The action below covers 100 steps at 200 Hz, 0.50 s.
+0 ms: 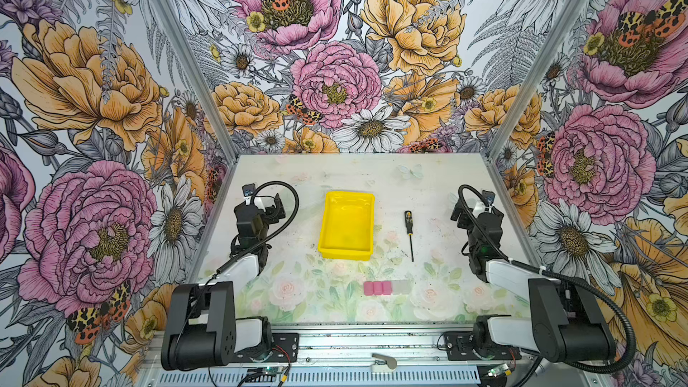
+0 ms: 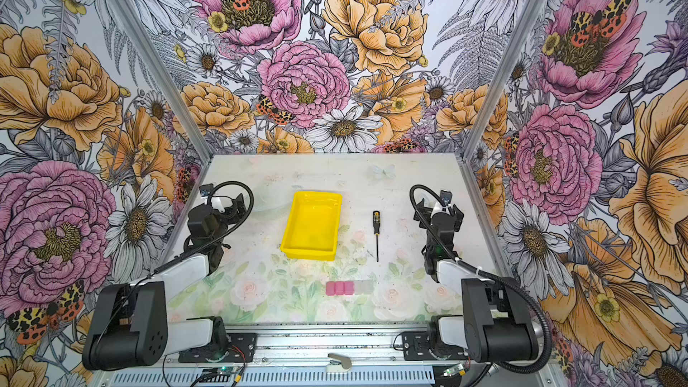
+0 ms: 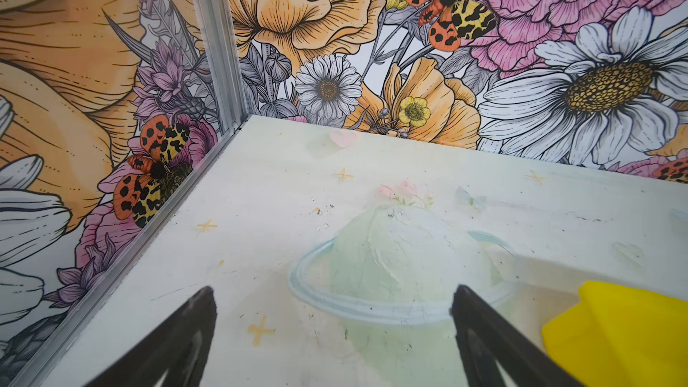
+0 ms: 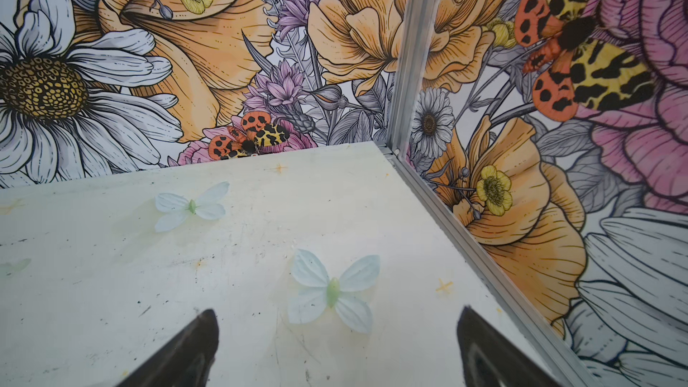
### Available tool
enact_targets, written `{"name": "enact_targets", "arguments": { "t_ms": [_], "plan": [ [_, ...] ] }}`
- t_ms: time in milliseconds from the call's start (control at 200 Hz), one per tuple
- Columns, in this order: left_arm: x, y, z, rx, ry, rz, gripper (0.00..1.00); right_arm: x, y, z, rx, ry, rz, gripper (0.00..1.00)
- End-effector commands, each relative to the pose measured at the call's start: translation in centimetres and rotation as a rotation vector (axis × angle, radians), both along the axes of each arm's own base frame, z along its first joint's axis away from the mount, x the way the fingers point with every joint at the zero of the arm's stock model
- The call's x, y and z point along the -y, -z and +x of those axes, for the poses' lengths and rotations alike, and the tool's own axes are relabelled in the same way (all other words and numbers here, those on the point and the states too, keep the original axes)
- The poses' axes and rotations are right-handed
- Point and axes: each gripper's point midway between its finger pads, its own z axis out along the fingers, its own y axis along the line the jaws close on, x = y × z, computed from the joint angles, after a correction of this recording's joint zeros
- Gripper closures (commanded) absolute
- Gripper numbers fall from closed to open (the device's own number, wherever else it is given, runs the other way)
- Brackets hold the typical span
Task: Put the screwdriver in the bin
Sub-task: Pick up the screwdriver from the center of the table.
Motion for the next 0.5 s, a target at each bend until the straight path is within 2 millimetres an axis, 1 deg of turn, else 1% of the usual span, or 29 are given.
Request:
{"name": "enact_targets", "arguments": {
  "t_ms": [0, 65, 145, 180, 190, 215, 270, 385, 495],
  "plan": [
    [1.1, 0.4, -1.0, -0.092, 0.009, -0.046, 0.01, 0.1, -0.5, -0.5, -0.076, 0.041, 0.030, 0.01],
    [1.6, -0.2, -1.5, -0.107, -0.007, -0.072, 0.01, 0.4, -0.8, -0.9, -0.125, 0.080, 0.062, 0.00],
    [1.8, -0.6, -2.3, -0.152, -0.063, -0.122, 0.01, 0.9, -0.6, -1.9, -0.228, 0.138, 0.103, 0.00],
    [2.3, -0.6, -2.5, -0.177, -0.059, -0.153, 0.01, 1.2, -0.7, -2.2, -0.261, 0.179, 0.121, 0.01],
    [2.4, -0.6, -2.6, -0.180, -0.060, -0.163, 0.01, 1.3, -0.4, -2.5, -0.284, 0.188, 0.120, 0.01],
    [2.7, -0.6, -2.8, -0.193, -0.058, -0.190, 0.01, 1.4, -0.5, -2.8, -0.307, 0.206, 0.138, 0.00],
    [3.8, -0.8, -3.0, -0.211, -0.041, -0.242, 0.01, 1.1, -0.3, -3.3, -0.354, 0.211, 0.173, 0.01],
    [6.3, -1.3, -3.8, -0.234, 0.008, -0.304, 0.01, -0.7, -0.4, -3.6, -0.390, 0.170, 0.245, 0.01],
    [7.8, -1.7, -4.6, -0.293, 0.018, -0.340, 0.01, -1.9, -0.6, -4.1, -0.408, 0.168, 0.277, 0.01]
  ]
}}
